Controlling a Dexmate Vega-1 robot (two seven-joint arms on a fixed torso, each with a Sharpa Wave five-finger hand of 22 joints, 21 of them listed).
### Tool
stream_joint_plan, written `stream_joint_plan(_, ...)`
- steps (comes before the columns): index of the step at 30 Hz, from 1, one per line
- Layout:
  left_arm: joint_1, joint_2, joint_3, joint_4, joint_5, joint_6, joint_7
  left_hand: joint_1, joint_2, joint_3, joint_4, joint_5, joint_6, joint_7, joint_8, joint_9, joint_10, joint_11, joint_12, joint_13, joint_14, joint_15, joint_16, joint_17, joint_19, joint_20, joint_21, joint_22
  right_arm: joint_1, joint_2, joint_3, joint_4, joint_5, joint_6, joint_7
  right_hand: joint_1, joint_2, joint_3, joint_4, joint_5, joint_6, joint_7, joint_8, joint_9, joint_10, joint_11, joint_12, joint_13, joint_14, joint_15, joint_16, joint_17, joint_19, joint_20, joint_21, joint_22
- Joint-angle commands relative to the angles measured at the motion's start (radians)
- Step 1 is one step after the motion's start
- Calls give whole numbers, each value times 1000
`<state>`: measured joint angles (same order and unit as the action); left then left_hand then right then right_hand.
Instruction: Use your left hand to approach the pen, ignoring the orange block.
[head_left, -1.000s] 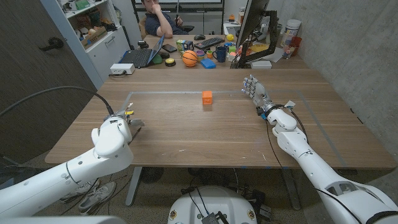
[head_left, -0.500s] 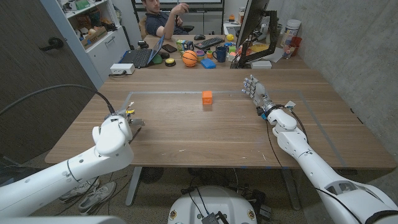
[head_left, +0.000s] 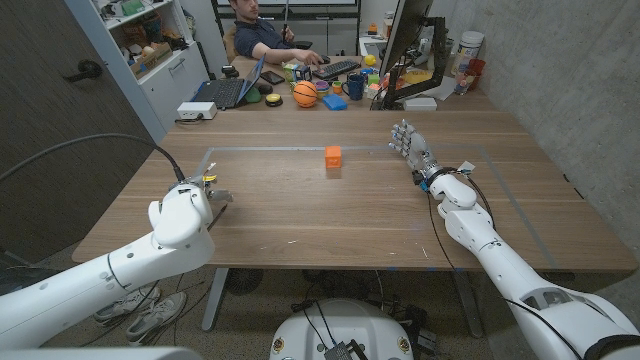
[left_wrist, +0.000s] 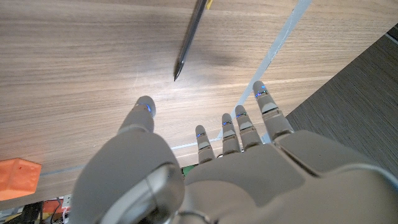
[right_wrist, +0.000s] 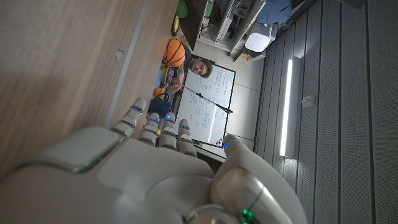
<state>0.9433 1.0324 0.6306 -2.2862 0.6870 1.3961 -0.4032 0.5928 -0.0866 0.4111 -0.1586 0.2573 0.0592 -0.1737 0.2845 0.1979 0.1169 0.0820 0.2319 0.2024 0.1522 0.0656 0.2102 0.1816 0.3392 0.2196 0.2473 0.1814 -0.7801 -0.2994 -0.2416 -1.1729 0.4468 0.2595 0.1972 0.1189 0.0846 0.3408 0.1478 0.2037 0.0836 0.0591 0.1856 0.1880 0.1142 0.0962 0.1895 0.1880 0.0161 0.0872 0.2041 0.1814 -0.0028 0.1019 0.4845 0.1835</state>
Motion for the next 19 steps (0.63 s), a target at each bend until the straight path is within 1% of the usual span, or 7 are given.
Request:
stream_joint_plan(1,4,3,-8,2,-34,0,24,16,1,5,5,-2,-7,-4,-3,1,-1,2,-2,4,-3,3,-7,3,6,-1,-6,3,13,4,-5,14,-4,3,4,-10,0,-6,0,7,0,0,2,2,-1,4,6,5,-1,7,7,2,9,3,-5,4)
stream_joint_plan(9,-3,10,-4,0,-59,0,37,17,2,5,6,-5,-6,-5,-5,1,-3,2,-4,5,-5,3,-8,3,4,-1,-9,3,14,5,-6,17,-8,9,3,-10,0,-7,-1,8,0,0,2,2,-1,3,6,5,-1,8,6,1,9,4,-6,4)
stream_joint_plan(19,-10,24,2,-5,-89,0,51,19,4,5,8,-7,-5,-4,-6,2,-3,1,-6,5,-5,3,-8,4,3,-1,-12,3,5,-1,-7,-1,-11,9,-4,-11,0,-8,-1,9,0,0,3,2,-1,2,6,5,-1,8,6,1,9,4,-8,4)
